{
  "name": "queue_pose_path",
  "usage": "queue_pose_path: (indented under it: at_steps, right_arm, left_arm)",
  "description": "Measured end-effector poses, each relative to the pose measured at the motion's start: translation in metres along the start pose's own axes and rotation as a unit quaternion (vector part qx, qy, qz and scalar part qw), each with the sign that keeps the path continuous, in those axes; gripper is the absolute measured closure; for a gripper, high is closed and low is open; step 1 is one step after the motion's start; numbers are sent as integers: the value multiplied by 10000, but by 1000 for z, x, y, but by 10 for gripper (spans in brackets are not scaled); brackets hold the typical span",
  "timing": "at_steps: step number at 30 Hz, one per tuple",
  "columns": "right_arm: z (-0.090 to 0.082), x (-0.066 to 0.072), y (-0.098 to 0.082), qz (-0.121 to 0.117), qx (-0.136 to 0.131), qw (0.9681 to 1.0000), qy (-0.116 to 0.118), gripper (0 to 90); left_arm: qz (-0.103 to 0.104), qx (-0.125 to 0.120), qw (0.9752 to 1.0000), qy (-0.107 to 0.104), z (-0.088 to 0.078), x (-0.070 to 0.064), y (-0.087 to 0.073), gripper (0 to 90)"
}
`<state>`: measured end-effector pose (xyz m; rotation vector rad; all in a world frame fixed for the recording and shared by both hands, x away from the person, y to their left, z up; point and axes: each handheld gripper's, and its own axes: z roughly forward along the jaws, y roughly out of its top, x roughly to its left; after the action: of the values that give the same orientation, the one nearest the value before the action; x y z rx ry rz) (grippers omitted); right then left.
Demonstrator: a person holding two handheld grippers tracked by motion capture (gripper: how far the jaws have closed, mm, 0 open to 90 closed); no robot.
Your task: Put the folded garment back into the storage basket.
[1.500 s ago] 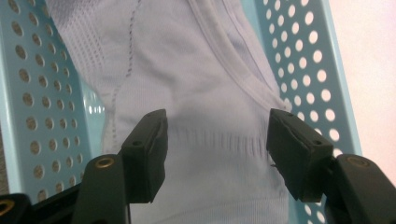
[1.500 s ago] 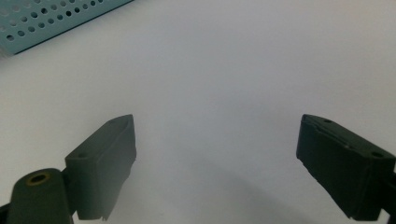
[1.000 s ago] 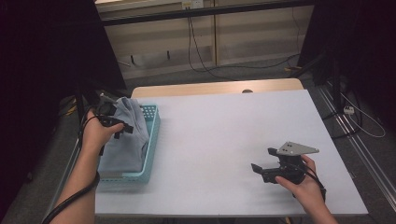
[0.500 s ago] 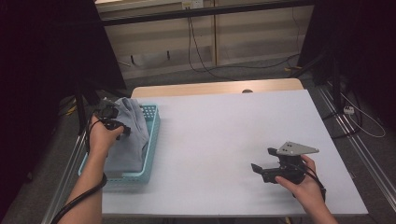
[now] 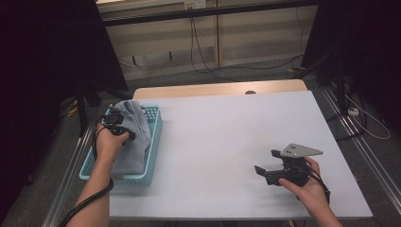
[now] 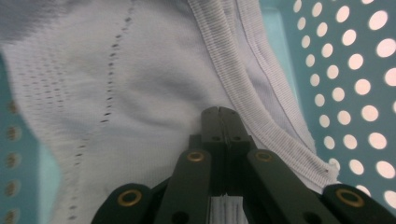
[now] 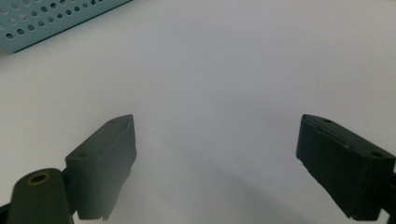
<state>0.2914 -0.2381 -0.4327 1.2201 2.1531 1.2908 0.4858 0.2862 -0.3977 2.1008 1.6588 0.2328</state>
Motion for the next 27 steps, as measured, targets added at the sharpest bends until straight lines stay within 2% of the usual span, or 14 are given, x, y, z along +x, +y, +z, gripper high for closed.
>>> queue_pose_path:
  at_steps: [7,8,13,18,21,23,27]
  right_arm:
    - [0,-1,0,-1,17,10000,-13,122]
    - [1,-1,0,-6,23,10000,-14,122]
    - [1,-1,0,-21,25,10000,-4,122]
    - [1,1,1,-28,18,10000,-10,122]
    - [1,1,0,-39,32,10000,-8,122]
    - [1,1,0,-40,31,10000,-9,122]
    - [2,1,0,-32,30,10000,-6,122]
  left_arm:
    - [71,91,9999,-88,18,-1,-6,900]
    - [23,49,9999,-95,19,-1,-7,900]
    - [27,97,9998,-189,16,1,-9,900]
    - [-43,111,9996,-272,15,-3,-15,900]
    - [67,164,9994,-290,12,-4,-15,900]
    - [56,147,9994,-296,10,-3,-14,900]
    - [-106,65,9993,-362,6,0,-9,900]
